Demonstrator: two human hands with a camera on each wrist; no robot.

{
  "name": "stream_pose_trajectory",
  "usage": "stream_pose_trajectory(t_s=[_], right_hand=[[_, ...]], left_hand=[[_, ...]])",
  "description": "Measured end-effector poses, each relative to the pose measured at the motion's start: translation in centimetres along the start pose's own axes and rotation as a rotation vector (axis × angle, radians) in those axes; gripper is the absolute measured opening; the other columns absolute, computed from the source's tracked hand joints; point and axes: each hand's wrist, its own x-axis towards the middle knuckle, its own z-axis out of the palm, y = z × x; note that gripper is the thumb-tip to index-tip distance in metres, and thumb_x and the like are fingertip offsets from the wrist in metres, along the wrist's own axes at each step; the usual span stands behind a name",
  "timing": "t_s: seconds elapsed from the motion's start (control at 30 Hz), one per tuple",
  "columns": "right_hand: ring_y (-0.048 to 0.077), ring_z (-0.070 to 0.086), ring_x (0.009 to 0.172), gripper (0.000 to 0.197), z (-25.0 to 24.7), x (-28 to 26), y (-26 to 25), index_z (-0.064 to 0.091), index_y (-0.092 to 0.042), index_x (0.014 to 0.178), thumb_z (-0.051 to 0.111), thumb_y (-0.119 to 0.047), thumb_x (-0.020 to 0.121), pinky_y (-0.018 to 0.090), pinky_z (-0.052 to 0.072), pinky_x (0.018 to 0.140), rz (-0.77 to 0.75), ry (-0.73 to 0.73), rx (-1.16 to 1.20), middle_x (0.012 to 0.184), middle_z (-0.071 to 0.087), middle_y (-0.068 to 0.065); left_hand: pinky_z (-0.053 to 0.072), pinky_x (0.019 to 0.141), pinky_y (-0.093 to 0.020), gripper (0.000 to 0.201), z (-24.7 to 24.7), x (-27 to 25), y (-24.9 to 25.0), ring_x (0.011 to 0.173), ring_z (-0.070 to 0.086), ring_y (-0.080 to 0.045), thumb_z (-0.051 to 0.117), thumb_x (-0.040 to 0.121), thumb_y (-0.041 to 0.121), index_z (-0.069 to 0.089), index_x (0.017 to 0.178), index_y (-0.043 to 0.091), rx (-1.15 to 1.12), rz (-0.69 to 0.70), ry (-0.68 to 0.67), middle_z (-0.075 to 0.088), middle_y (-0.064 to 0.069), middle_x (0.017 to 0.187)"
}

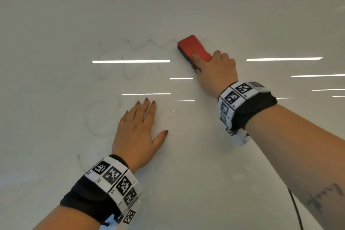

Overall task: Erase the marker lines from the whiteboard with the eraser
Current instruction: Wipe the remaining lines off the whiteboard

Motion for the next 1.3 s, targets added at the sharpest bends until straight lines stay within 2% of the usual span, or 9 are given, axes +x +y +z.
stream_pose_trajectory(t_s=[0.13, 0.23, 0.4, 0.53, 0.63, 0.83, 0.93, 1.13, 1.3], right_hand=[[0.037, 0.045, 0.106, 0.052, 0.4, 1.1, 1.8, 0.026, -0.028, 0.146, 0.042, -0.03, 0.096, 0.042, 0.035, 0.087, 0.197, -0.006, 0.016, 0.116, 0.046, 0.022], [0.038, 0.043, 0.11, 0.052, 0.5, 2.0, 0.6, 0.027, -0.024, 0.146, 0.043, -0.026, 0.096, 0.043, 0.034, 0.089, 0.233, -0.01, 0.076, 0.12, 0.044, 0.023], [0.036, 0.043, 0.109, 0.051, -0.6, 2.3, -3.0, 0.029, -0.022, 0.144, 0.042, -0.025, 0.095, 0.041, 0.035, 0.086, 0.07, -0.028, 0.101, 0.12, 0.044, 0.021], [0.035, 0.043, 0.108, 0.052, -0.7, -1.1, -5.1, 0.023, -0.025, 0.147, 0.037, -0.032, 0.097, 0.041, 0.035, 0.085, -0.103, -0.046, 0.089, 0.121, 0.043, 0.019], [0.033, 0.044, 0.104, 0.053, -0.3, -3.6, -4.0, 0.02, -0.029, 0.148, 0.036, -0.035, 0.098, 0.04, 0.035, 0.082, -0.13, -0.059, 0.06, 0.118, 0.044, 0.017], [0.038, 0.045, 0.104, 0.052, -0.4, -4.2, 2.3, 0.023, -0.03, 0.147, 0.037, -0.039, 0.097, 0.044, 0.037, 0.084, 0.133, -0.093, 0.027, 0.116, 0.046, 0.024], [0.039, 0.044, 0.105, 0.054, -0.3, -3.5, 2.0, 0.023, -0.026, 0.147, 0.04, -0.038, 0.097, 0.044, 0.038, 0.085, 0.192, -0.086, 0.047, 0.117, 0.044, 0.025], [0.034, 0.042, 0.106, 0.053, -0.3, -6.6, -5.2, 0.023, -0.032, 0.146, 0.04, -0.039, 0.096, 0.041, 0.036, 0.082, -0.07, -0.089, 0.179, 0.119, 0.041, 0.016], [0.028, 0.04, 0.1, 0.052, 0.0, -10.1, -3.9, 0.021, -0.038, 0.146, 0.039, -0.041, 0.097, 0.038, 0.034, 0.079, -0.186, -0.114, 0.186, 0.112, 0.041, 0.01]], left_hand=[[0.008, 0.115, -0.034, 0.081, 0.0, 0.0, -0.1, 0.145, 0.006, -0.018, 0.01, 0.082, 0.069, 0.003, 0.15, 0.025, 0.015, 0.01, 0.009, 0.004, 0.003, 0.158], [0.004, 0.114, -0.032, 0.08, 0.1, 0.0, -0.2, 0.145, 0.003, -0.017, 0.009, 0.083, 0.069, -0.001, 0.15, 0.026, 0.031, 0.011, 0.011, 0.0, 0.004, 0.158], [0.008, 0.115, -0.034, 0.08, 0.1, 0.0, -0.1, 0.145, 0.008, -0.019, 0.013, 0.083, 0.068, 0.005, 0.15, 0.025, 0.011, 0.01, 0.022, 0.006, 0.002, 0.158], [0.008, 0.116, -0.035, 0.082, 0.2, 0.0, 0.0, 0.145, 0.005, -0.019, 0.01, 0.082, 0.068, 0.001, 0.15, 0.025, 0.031, -0.005, 0.015, 0.002, 0.002, 0.158], [0.008, 0.116, -0.036, 0.083, 0.2, 0.1, 0.2, 0.145, 0.005, -0.02, 0.009, 0.081, 0.068, 0.003, 0.151, 0.024, 0.021, -0.005, 0.006, 0.003, 0.001, 0.158], [0.006, 0.116, -0.036, 0.083, 0.4, 0.0, -0.1, 0.145, 0.002, -0.019, 0.007, 0.081, 0.068, 0.002, 0.151, 0.023, 0.002, 0.015, 0.002, 0.002, 0.002, 0.158], [0.005, 0.116, -0.035, 0.083, 0.3, 0.1, -0.2, 0.145, 0.002, -0.019, 0.007, 0.081, 0.068, 0.001, 0.151, 0.024, -0.009, 0.016, 0.013, 0.002, 0.003, 0.158], [0.006, 0.116, -0.036, 0.081, 0.3, 0.0, -0.2, 0.145, 0.002, -0.018, 0.01, 0.081, 0.068, 0.0, 0.15, 0.025, 0.018, -0.001, 0.01, 0.001, 0.003, 0.158], [0.007, 0.116, -0.035, 0.083, 0.2, 0.0, 0.1, 0.145, 0.003, -0.018, 0.009, 0.079, 0.07, 0.001, 0.15, 0.026, 0.007, -0.015, 0.01, 0.002, 0.003, 0.158]])
